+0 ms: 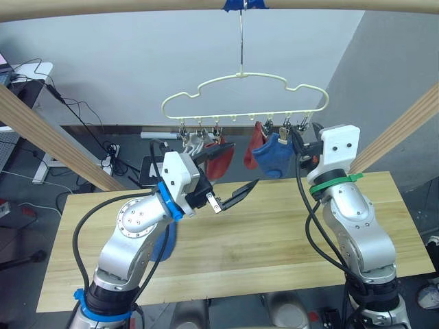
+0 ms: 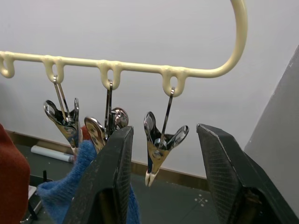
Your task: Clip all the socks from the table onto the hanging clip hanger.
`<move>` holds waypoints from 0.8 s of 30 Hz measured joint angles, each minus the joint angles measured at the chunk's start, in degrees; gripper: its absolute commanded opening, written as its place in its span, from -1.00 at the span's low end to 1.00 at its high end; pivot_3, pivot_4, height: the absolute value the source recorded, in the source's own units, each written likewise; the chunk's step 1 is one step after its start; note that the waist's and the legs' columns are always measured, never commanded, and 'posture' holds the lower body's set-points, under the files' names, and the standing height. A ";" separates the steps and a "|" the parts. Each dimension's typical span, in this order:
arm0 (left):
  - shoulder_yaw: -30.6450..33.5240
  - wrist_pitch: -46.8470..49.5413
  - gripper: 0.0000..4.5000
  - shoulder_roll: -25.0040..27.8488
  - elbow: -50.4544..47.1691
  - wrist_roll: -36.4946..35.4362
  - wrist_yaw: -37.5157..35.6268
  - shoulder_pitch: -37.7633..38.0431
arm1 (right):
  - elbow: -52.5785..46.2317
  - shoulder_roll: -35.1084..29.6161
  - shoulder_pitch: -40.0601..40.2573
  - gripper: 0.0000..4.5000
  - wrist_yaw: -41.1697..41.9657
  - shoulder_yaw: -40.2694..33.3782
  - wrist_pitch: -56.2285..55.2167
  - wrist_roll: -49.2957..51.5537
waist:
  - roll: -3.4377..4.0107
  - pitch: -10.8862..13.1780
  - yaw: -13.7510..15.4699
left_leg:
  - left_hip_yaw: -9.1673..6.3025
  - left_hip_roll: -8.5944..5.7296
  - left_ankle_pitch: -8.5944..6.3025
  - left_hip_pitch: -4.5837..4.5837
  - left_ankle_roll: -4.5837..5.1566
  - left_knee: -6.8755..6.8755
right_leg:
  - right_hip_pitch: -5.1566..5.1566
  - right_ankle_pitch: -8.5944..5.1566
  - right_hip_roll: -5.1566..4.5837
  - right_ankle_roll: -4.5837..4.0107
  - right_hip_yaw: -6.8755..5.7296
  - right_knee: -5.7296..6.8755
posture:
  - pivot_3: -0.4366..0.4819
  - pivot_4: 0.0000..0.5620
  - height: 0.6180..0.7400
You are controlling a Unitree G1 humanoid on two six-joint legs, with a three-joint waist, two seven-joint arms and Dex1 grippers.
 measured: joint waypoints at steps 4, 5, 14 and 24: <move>0.30 0.50 1.00 0.14 -0.26 -1.47 -0.18 0.27 | 0.19 0.99 -0.06 0.00 0.47 -0.01 -0.06 -0.97 | 0.00 0.00 0.01 | 0.01 -0.01 0.00 0.00 0.00 0.00 | 0.00 0.00 0.00 0.00 0.01 0.00 | -0.39 0.07 1.00; 0.32 0.50 1.00 0.17 -0.26 -1.49 -0.18 0.27 | 0.23 1.32 -0.10 0.00 0.56 -0.03 -0.08 -1.12 | 0.00 0.00 0.01 | 0.01 -0.01 0.00 0.00 0.00 0.00 | 0.00 0.00 0.00 0.00 0.01 0.00 | -0.39 0.07 1.00; 0.29 0.50 1.00 0.18 -0.26 -1.45 -0.03 0.39 | 1.28 2.69 -0.94 0.00 0.65 -0.08 -0.19 -2.19 | 0.00 0.00 0.01 | 0.01 -0.01 0.00 0.00 0.00 0.00 | -0.01 0.00 0.00 -0.01 0.01 0.00 | -0.38 0.06 1.00; 0.13 0.56 1.00 0.19 -0.50 -1.16 0.60 0.62 | 3.36 4.37 -1.75 0.00 0.96 -0.05 -0.90 -3.29 | 0.01 0.00 0.01 | 0.01 -0.01 0.00 0.00 0.00 0.00 | -0.01 0.01 0.00 -0.01 0.01 0.00 | -0.37 0.07 1.00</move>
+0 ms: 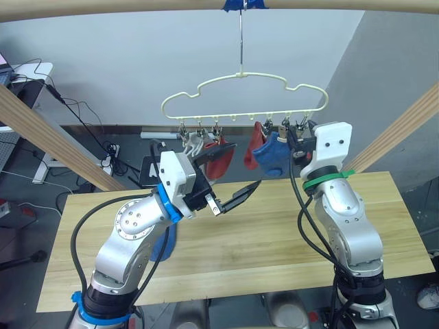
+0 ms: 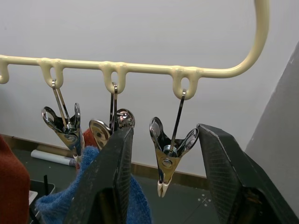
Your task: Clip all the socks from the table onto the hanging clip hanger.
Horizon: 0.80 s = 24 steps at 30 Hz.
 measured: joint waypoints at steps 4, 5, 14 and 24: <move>-0.09 0.10 1.00 0.01 -0.02 0.16 0.26 0.00 | 0.26 0.60 -0.20 0.00 0.58 0.07 0.00 -0.01 | 0.00 0.00 0.02 | 0.00 0.00 0.00 0.00 0.00 0.00 | 0.00 0.00 0.00 0.00 0.00 0.00 | -0.37 0.07 1.00; -0.11 0.12 1.00 0.01 -0.03 0.16 0.28 0.00 | 0.30 0.71 -0.26 0.00 0.65 0.07 -0.03 -0.07 | 0.00 0.00 0.02 | 0.00 0.00 0.00 0.00 0.00 0.00 | 0.00 0.00 0.00 0.00 0.00 0.00 | -0.37 0.07 1.00; -0.52 0.91 1.00 0.01 -0.82 0.23 0.44 0.00 | 0.65 1.62 -0.87 0.00 0.75 -0.16 -0.18 -0.52 | 0.00 0.00 0.02 | 0.00 0.00 0.00 0.00 0.00 0.00 | 0.00 0.00 0.00 0.00 0.00 0.00 | -0.37 0.08 1.00; -0.97 0.98 1.00 -0.05 -1.52 0.83 0.57 0.00 | 0.70 2.37 -1.50 -0.94 0.74 -0.99 -0.29 -0.67 | 0.00 0.00 0.01 | 0.00 0.00 0.00 0.00 0.00 0.00 | 0.00 0.00 0.00 0.00 0.00 0.00 | -0.39 0.10 1.00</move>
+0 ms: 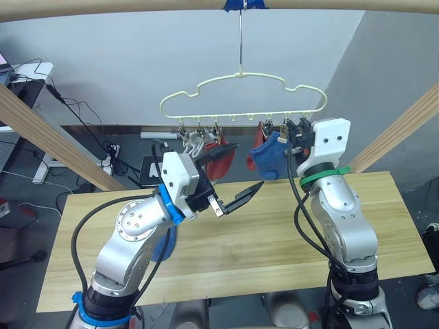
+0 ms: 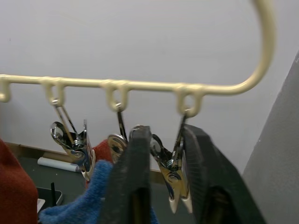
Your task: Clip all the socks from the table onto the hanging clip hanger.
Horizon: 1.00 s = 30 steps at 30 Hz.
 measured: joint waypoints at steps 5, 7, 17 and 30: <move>-0.93 0.00 1.00 -0.22 -0.18 0.53 0.26 0.21 | 0.00 -1.10 0.02 -1.00 1.21 -0.06 0.02 -0.25 | 0.00 0.00 -0.01 | 0.00 0.00 0.00 0.00 0.00 0.00 | 0.00 0.00 0.00 0.00 0.00 0.00 | -0.40 0.11 1.00; -1.07 0.00 1.00 -0.21 -0.23 0.74 0.33 0.50 | -0.05 -3.11 0.04 -1.00 3.41 -0.74 0.33 0.85 | 0.00 0.00 -0.01 | 0.00 -0.01 0.00 -0.01 0.00 0.00 | 0.00 0.00 0.00 0.00 0.00 -0.01 | -0.41 0.11 1.00; -0.02 0.37 1.00 7.58 9.31 9.83 1.01 8.32 | -0.89 -18.72 -3.15 -1.00 24.25 -12.45 13.34 21.30 | 0.00 0.00 -0.06 | 0.00 0.00 -0.01 0.07 0.02 -0.02 | 0.06 0.00 0.01 -0.01 0.00 0.01 | -0.43 0.11 1.00; 6.35 3.93 1.00 12.86 28.74 18.76 5.16 11.68 | 2.64 -25.85 -4.38 -1.00 32.85 -12.70 16.29 29.21 | 0.01 0.01 0.92 | -0.02 0.00 -0.01 0.02 0.02 -0.02 | 0.02 0.00 -0.03 0.00 -0.04 -0.04 | -0.41 0.07 1.00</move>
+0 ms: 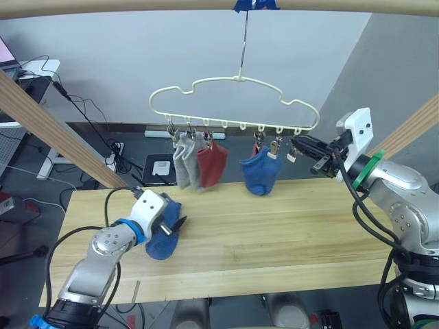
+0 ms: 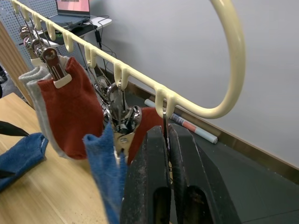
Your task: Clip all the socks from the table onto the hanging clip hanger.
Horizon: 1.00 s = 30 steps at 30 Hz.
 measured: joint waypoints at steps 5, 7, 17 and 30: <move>3.80 3.06 1.00 -1.48 7.34 -2.84 -0.61 -3.39 | 0.68 -0.30 0.01 -1.00 -0.09 0.06 -0.20 0.60 | -0.01 0.00 0.16 | -0.02 -0.04 0.00 -0.02 -0.01 0.03 | 0.01 0.00 -0.05 0.00 -0.04 0.00 | -0.41 0.06 1.00; 3.85 3.43 1.00 -1.99 11.21 -3.60 -1.62 -5.86 | 0.89 -0.45 0.03 -1.00 -0.10 0.18 -0.38 0.61 | -0.01 -0.01 0.20 | -0.01 -0.04 0.01 -0.01 -0.01 0.03 | 0.01 0.00 -0.05 0.00 -0.04 0.00 | -0.42 0.04 1.00; 4.23 2.04 1.00 -3.82 26.63 -5.18 -6.59 -15.85 | 1.45 -0.66 0.03 -1.00 -0.29 0.25 -1.22 0.65 | -0.03 -0.03 0.12 | -0.02 -0.05 0.01 -0.01 -0.02 0.04 | 0.01 0.01 -0.08 0.00 -0.07 0.02 | -0.44 0.00 1.00; 1.28 -0.41 -0.17 -4.47 26.10 -3.82 -12.14 -15.92 | 2.36 -0.65 0.02 -1.00 -0.57 0.53 -2.39 0.56 | -0.02 -0.05 0.10 | -0.03 -0.05 0.01 0.01 -0.02 0.05 | 0.02 0.01 -0.09 0.00 -0.07 0.03 | -0.44 0.02 1.00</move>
